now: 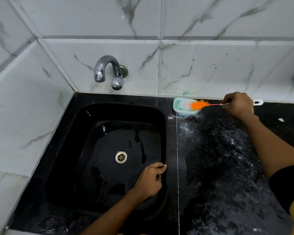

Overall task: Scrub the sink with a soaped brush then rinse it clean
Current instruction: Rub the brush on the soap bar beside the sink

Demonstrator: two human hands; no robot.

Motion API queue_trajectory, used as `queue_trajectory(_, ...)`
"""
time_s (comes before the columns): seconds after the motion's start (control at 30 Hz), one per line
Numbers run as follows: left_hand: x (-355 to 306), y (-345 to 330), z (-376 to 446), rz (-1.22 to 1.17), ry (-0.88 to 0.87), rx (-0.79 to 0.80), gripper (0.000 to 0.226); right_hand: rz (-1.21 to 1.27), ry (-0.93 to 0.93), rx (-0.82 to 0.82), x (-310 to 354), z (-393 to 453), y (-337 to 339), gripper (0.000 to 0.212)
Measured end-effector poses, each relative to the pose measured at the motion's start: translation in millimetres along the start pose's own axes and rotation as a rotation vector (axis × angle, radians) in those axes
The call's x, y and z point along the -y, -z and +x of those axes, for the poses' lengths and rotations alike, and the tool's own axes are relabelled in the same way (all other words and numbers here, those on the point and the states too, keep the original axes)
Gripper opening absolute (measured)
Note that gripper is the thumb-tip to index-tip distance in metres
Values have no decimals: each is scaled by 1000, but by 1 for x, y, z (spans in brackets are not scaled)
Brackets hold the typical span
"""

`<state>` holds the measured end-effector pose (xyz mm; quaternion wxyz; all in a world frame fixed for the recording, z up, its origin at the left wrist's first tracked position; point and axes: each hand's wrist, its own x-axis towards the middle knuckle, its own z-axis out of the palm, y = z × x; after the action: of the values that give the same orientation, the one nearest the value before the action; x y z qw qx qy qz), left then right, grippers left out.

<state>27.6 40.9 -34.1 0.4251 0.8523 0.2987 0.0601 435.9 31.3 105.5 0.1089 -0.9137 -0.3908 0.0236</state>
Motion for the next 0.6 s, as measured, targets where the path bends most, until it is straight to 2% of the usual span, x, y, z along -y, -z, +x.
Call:
queue_trajectory(0.13,-1,1,0,-9,7,3,58,39,-24,80,-5,-6,-7,16)
queue_trajectory(0.6,4,-3,0,-1,5,9,58,198,-111,37,-12,-19,-12,14)
